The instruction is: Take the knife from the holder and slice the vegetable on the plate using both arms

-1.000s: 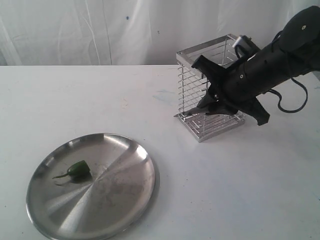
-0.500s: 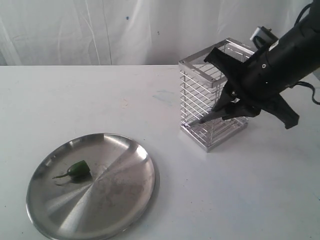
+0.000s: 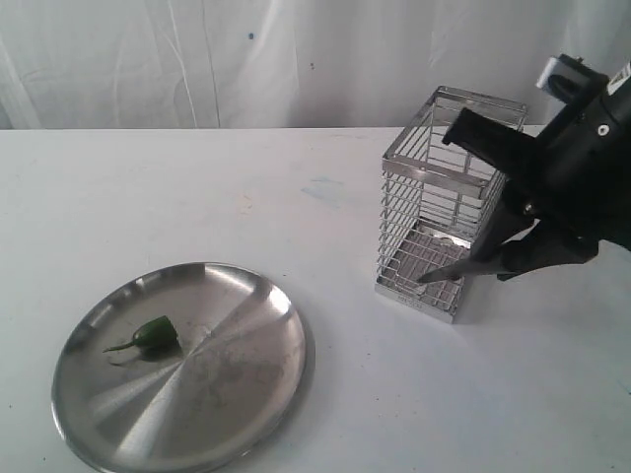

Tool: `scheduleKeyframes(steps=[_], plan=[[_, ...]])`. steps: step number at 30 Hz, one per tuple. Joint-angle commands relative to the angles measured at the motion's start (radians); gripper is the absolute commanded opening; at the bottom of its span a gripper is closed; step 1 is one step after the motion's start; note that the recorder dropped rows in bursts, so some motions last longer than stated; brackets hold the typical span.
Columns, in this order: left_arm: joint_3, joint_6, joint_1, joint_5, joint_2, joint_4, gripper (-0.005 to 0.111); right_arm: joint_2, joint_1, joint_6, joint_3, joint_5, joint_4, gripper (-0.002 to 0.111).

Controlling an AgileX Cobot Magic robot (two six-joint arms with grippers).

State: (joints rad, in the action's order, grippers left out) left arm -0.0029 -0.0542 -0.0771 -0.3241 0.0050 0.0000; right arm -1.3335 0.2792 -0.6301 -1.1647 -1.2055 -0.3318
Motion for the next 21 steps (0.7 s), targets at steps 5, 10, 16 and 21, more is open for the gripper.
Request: scheduleKeyframes(steps=[5, 10, 16, 21], plan=[[0.003, 0.005, -0.006, -0.009, -0.005, 0.0, 0.0, 0.079, -0.001, -0.013, -0.001, -0.016, -0.01, 0.0], [0.003, 0.005, -0.006, -0.009, -0.005, 0.0, 0.0, 0.132, -0.001, -0.066, -0.001, -0.016, -0.027, 0.0], [0.003, 0.005, -0.006, -0.009, -0.005, 0.0, 0.0, 0.201, -0.001, -0.111, -0.001, -0.016, -0.053, 0.0], [0.003, 0.005, -0.006, -0.009, -0.005, 0.0, 0.0, 0.237, -0.001, -0.078, -0.001, -0.016, -0.112, 0.0]])
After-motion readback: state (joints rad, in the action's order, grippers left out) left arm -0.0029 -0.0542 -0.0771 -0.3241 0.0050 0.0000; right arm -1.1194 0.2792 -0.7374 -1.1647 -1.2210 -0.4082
